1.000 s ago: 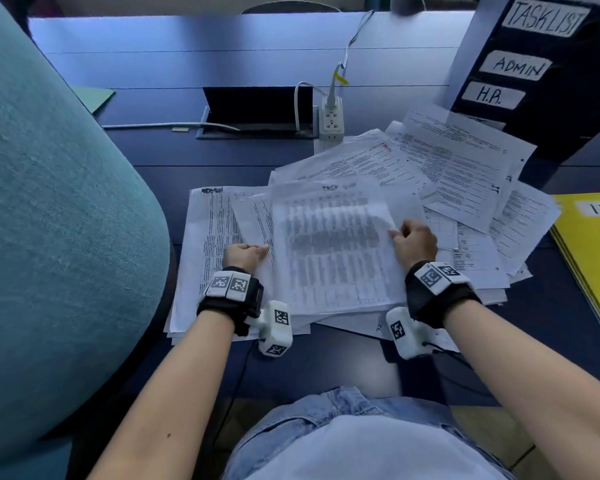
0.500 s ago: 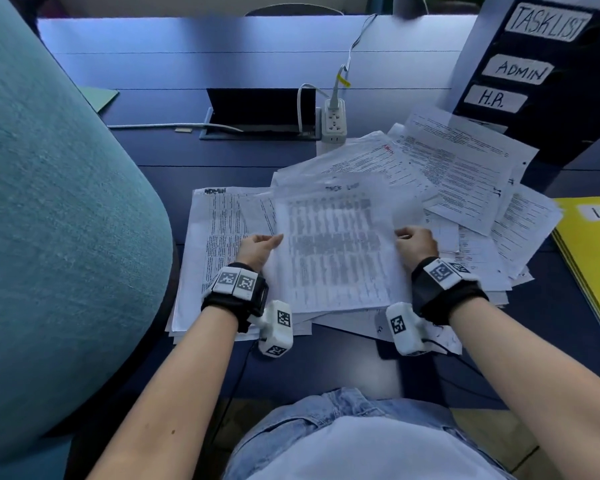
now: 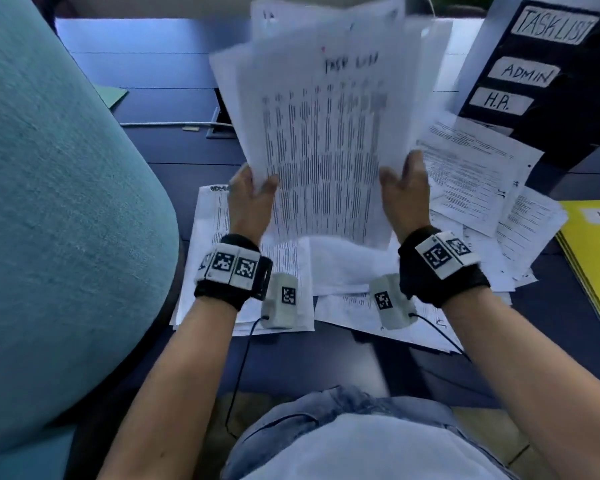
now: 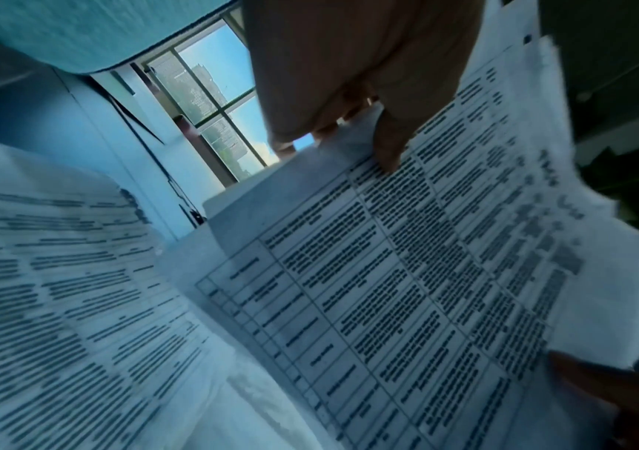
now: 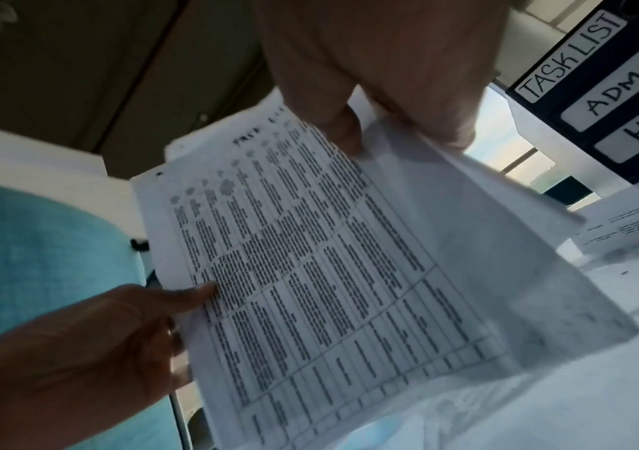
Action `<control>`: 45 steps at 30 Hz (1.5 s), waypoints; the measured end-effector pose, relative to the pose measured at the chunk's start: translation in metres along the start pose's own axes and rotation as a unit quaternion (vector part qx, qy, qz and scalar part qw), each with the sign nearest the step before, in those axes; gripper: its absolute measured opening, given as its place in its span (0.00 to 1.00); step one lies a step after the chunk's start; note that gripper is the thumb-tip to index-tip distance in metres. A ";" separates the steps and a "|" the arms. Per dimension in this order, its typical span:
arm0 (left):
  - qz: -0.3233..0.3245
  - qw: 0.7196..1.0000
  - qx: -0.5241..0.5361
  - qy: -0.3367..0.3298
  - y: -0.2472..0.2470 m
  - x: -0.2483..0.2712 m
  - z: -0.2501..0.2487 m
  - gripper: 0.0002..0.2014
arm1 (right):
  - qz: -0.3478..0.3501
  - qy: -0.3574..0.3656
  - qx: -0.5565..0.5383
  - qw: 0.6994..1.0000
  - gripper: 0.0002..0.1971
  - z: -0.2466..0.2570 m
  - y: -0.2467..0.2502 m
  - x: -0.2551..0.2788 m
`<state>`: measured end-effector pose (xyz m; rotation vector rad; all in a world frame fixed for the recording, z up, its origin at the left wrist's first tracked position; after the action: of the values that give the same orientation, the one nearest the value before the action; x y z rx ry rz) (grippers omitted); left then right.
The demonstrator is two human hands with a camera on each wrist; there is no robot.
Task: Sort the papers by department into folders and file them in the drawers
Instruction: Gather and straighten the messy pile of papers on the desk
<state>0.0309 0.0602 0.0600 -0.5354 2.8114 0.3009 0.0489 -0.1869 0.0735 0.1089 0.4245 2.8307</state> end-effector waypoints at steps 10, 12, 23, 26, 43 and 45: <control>-0.031 0.986 0.161 0.021 0.017 0.006 -0.006 0.30 | 0.021 0.002 -0.123 0.992 0.13 -0.004 -0.008 0.015; -0.029 0.992 0.123 0.031 0.018 0.011 0.002 0.23 | 0.034 -0.010 -0.115 0.993 0.12 -0.011 -0.016 0.018; -0.108 0.967 -0.225 0.042 0.082 -0.012 0.013 0.27 | 0.174 -0.100 0.149 0.968 0.15 -0.047 -0.098 0.035; -0.044 0.941 -0.331 0.049 0.083 -0.009 0.033 0.26 | 0.218 -0.141 0.229 0.938 0.11 -0.069 -0.124 0.043; 0.265 0.845 -0.455 0.097 -0.004 0.026 0.081 0.39 | 0.072 -0.217 0.307 0.924 0.22 -0.106 -0.046 -0.014; 0.322 0.829 -0.449 0.089 -0.029 0.034 0.082 0.42 | 0.010 -0.255 0.339 0.906 0.26 -0.115 -0.010 -0.023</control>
<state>0.0297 0.0431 -0.0318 0.3038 2.7653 1.8279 0.0603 -0.2165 -0.0399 0.9587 1.2400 2.3942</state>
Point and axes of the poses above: each hand's wrist, its own x-axis away from the middle knuckle, its own y-axis out of the back of the hand, z = x × y, the point moved 9 cm from there along -x, towards the middle knuckle, and after that the axes turned 11 degrees about -y, right-handed, at the moved point
